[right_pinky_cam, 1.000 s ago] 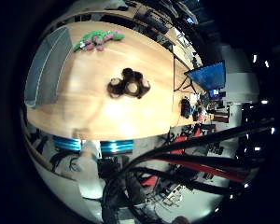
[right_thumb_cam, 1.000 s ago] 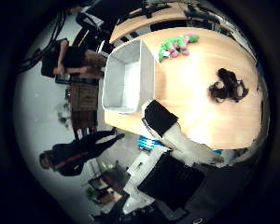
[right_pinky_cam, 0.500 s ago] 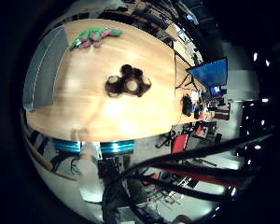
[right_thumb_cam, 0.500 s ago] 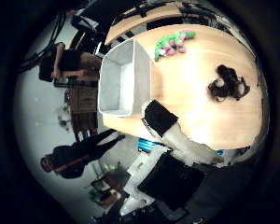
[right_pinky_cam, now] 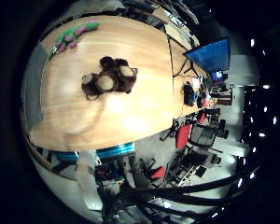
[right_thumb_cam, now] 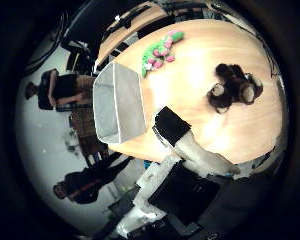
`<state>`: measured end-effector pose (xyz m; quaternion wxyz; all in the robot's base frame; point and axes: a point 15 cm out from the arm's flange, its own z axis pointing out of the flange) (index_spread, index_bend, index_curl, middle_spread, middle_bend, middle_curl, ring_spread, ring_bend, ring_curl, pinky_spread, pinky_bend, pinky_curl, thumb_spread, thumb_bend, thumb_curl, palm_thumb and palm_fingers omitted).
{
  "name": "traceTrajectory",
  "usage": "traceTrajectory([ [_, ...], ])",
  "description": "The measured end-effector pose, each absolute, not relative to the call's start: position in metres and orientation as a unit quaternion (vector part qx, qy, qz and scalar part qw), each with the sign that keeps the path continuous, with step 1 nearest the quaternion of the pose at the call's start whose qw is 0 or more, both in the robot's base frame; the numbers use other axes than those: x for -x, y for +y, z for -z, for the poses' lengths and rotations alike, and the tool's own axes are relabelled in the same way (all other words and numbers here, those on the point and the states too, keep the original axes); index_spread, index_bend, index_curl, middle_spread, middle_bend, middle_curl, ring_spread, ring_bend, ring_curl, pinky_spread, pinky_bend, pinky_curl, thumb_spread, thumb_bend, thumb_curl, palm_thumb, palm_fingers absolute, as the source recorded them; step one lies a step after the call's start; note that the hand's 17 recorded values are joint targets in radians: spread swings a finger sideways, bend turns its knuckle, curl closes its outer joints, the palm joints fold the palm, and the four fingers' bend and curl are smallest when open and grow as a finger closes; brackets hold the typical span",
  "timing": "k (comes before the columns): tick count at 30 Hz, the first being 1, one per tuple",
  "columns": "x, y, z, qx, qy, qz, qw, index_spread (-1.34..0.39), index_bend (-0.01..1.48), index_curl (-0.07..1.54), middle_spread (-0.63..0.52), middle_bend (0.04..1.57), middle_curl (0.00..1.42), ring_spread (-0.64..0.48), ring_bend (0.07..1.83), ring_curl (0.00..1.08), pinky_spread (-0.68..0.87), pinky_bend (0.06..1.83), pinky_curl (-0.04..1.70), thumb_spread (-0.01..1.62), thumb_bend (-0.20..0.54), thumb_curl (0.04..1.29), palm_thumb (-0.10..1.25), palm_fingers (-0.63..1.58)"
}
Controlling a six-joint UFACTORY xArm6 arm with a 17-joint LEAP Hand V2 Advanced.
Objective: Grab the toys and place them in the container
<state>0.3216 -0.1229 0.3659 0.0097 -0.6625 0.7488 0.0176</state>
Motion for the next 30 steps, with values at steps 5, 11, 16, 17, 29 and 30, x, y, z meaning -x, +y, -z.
traceTrajectory([
  [5, -0.331, -0.142, -0.341, 0.651, 0.758, -0.036, 0.001, -0.49, 0.14, 0.29, -0.18, 0.25, 0.36, -0.14, 0.54, 0.19, 0.32, 0.54, 0.13, 1.07, -0.026, 0.27, 0.36, 0.41],
  [11, -0.343, -0.159, -0.311, 0.641, 0.765, -0.052, -0.007, -0.48, 0.15, 0.27, -0.18, 0.26, 0.37, -0.13, 0.56, 0.20, 0.32, 0.58, 0.14, 1.05, -0.026, 0.27, 0.38, 0.36],
  [16, -0.350, -0.175, -0.284, 0.633, 0.771, -0.066, -0.016, -0.47, 0.16, 0.27, -0.17, 0.26, 0.37, -0.12, 0.56, 0.19, 0.32, 0.60, 0.14, 1.03, -0.023, 0.28, 0.38, 0.33],
  [17, -0.351, -0.178, -0.278, 0.632, 0.772, -0.069, -0.018, -0.47, 0.16, 0.27, -0.17, 0.26, 0.37, -0.12, 0.56, 0.20, 0.32, 0.60, 0.14, 1.03, -0.024, 0.28, 0.38, 0.32],
  [29, -0.365, -0.206, -0.220, 0.621, 0.778, -0.095, -0.028, -0.46, 0.17, 0.29, -0.15, 0.25, 0.37, -0.11, 0.54, 0.20, 0.32, 0.59, 0.15, 1.02, -0.021, 0.29, 0.42, 0.28],
  [30, -0.366, -0.208, -0.216, 0.620, 0.778, -0.096, -0.028, -0.46, 0.17, 0.29, -0.15, 0.25, 0.37, -0.10, 0.54, 0.20, 0.32, 0.59, 0.15, 1.02, -0.022, 0.29, 0.42, 0.28],
])
